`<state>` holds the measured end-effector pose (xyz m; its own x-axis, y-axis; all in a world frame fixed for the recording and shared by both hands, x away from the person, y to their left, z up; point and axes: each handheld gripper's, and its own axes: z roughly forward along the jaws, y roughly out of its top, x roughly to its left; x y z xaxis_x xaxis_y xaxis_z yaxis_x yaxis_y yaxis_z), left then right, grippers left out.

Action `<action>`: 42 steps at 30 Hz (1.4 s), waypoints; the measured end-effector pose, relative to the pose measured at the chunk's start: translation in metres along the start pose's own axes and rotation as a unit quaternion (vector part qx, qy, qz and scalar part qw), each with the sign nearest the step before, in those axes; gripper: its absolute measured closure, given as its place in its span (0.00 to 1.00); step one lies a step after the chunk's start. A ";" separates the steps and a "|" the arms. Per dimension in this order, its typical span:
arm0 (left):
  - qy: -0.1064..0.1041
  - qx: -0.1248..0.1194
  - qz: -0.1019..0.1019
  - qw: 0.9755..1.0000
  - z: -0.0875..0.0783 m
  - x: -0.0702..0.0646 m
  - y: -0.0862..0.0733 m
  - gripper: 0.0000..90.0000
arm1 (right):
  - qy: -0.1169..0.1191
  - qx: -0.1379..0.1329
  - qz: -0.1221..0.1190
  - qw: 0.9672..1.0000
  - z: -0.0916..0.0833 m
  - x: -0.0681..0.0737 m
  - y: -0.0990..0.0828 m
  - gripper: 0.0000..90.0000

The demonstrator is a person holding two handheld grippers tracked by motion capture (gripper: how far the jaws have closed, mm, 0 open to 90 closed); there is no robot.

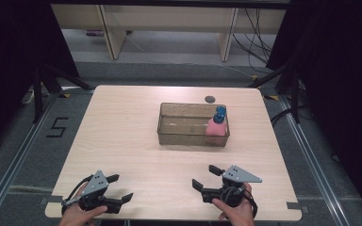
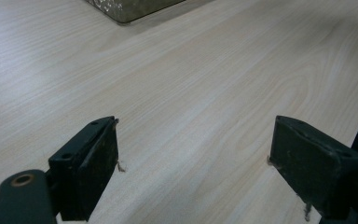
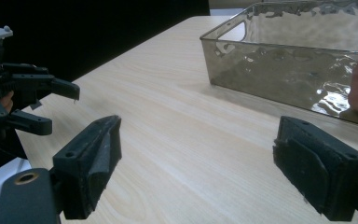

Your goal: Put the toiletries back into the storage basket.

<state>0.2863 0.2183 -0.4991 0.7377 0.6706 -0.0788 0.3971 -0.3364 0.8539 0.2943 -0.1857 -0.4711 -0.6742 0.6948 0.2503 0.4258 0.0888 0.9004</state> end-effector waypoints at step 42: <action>-0.001 0.003 0.001 1.000 0.000 0.000 0.000 0.16 | -0.015 0.045 -0.011 0.999 -0.020 0.014 -0.022 0.18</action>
<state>0.2866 0.2184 -0.4997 0.7394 0.6687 -0.0779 0.3991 -0.3421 0.8507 0.2635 -0.1919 -0.4804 -0.6661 0.7129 0.2191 0.4645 0.1667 0.8698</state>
